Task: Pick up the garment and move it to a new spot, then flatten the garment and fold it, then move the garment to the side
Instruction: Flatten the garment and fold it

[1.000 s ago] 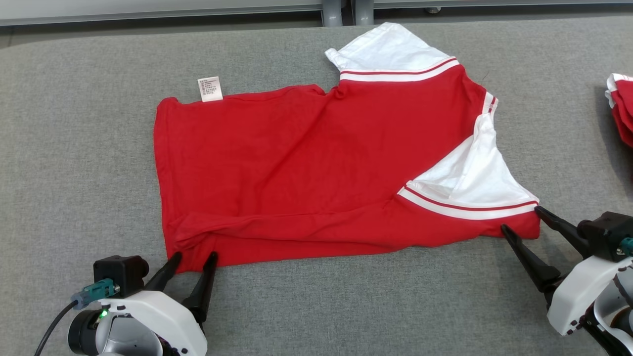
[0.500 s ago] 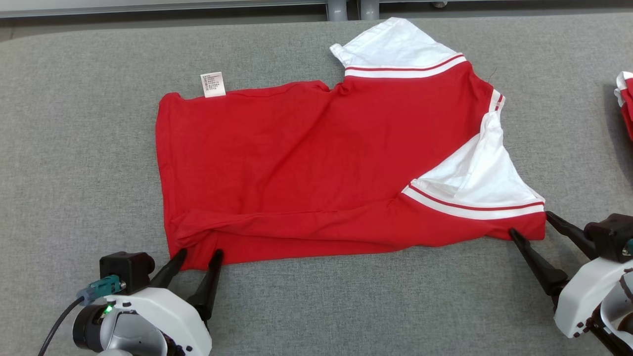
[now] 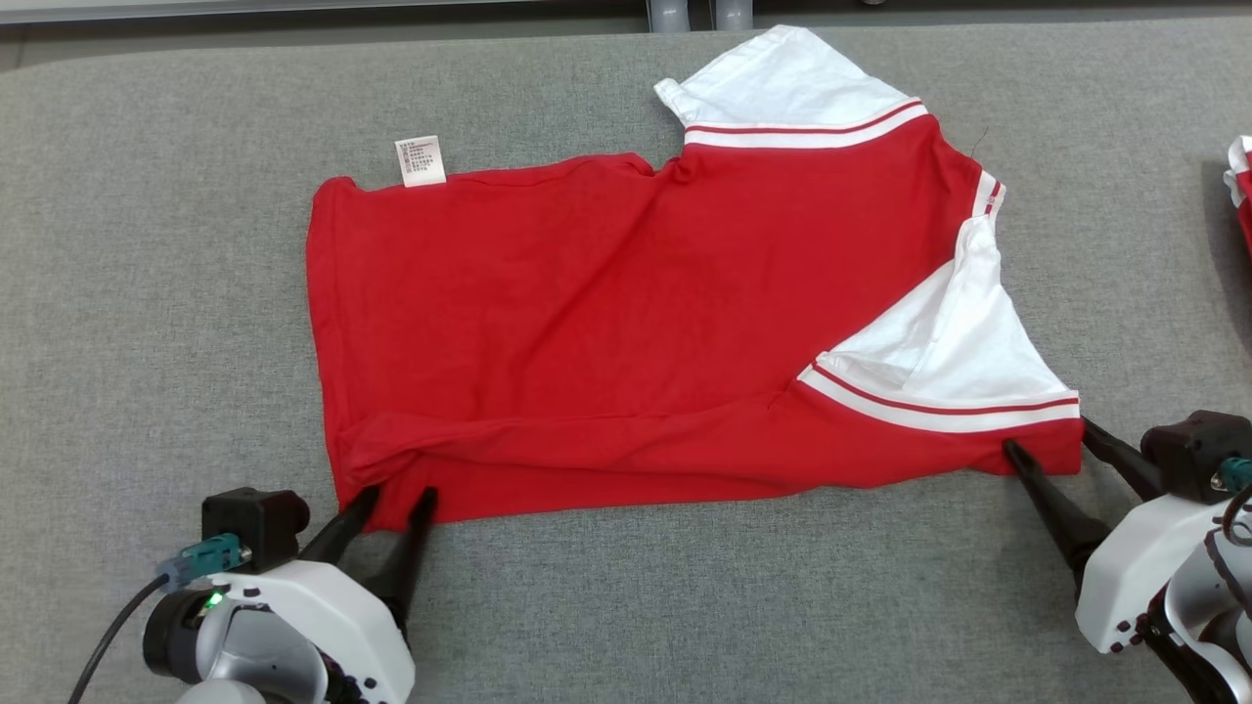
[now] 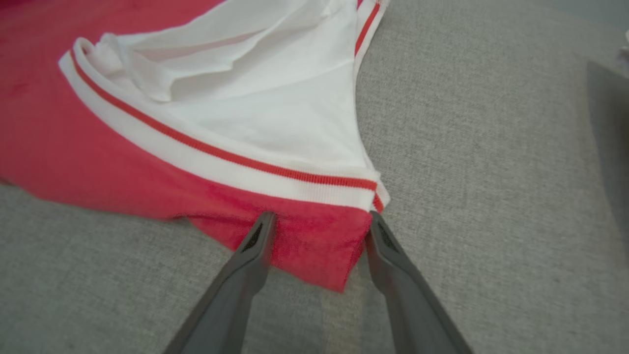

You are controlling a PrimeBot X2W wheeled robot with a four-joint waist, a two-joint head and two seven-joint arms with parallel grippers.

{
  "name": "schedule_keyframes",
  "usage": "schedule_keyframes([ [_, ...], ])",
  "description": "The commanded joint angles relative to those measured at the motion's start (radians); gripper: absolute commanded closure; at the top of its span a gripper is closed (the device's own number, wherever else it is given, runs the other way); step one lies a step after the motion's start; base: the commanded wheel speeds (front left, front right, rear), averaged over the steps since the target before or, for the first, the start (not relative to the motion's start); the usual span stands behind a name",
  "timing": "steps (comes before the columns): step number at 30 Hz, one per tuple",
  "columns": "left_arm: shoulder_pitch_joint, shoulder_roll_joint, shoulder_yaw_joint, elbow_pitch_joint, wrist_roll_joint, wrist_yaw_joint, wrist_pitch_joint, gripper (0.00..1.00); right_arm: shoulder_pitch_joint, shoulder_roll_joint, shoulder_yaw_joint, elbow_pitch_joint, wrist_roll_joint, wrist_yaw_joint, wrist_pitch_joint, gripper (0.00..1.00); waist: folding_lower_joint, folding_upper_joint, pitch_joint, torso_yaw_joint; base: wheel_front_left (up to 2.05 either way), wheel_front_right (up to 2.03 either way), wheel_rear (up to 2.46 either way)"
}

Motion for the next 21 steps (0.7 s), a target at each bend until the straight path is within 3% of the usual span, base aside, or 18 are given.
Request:
schedule_keyframes([
  [1, 0.015, 0.008, -0.011, 0.034, -0.007, -0.003, 0.021, 1.0, -0.006, -0.006, 0.006, 0.007, 0.016, 0.0, 0.005, 0.78, 0.0, -0.0001, -0.002, 0.001, 0.0, 0.0, 0.0],
  [2, 0.02, 0.012, -0.011, 0.032, -0.01, -0.007, 0.023, 1.0, -0.007, -0.009, 0.014, 0.01, 0.028, 0.0, 0.01, 1.0, 0.0, -0.0001, -0.003, 0.001, 0.0, 0.0, 0.0],
  [12, 0.109, 0.102, 0.049, -0.086, -0.108, -0.06, 0.057, 1.0, 0.04, -0.101, -0.032, -0.008, 0.171, 0.0, 0.035, 1.0, 0.0, -0.0001, -0.075, 0.006, 0.0, 0.0, 0.0],
  [20, 0.234, 0.15, 0.06, -0.154, -0.186, -0.106, 0.072, 1.0, 0.19, -0.178, -0.105, -0.108, 0.245, -0.001, 0.126, 1.0, 0.0, -0.0001, -0.132, 0.004, 0.0, 0.0, 0.0],
  [21, 0.252, 0.151, 0.06, -0.155, -0.195, -0.112, 0.068, 0.94, 0.216, -0.182, -0.113, -0.124, 0.255, -0.001, 0.144, 1.0, 0.0, -0.0001, -0.136, 0.004, 0.0, 0.0, 0.0],
])
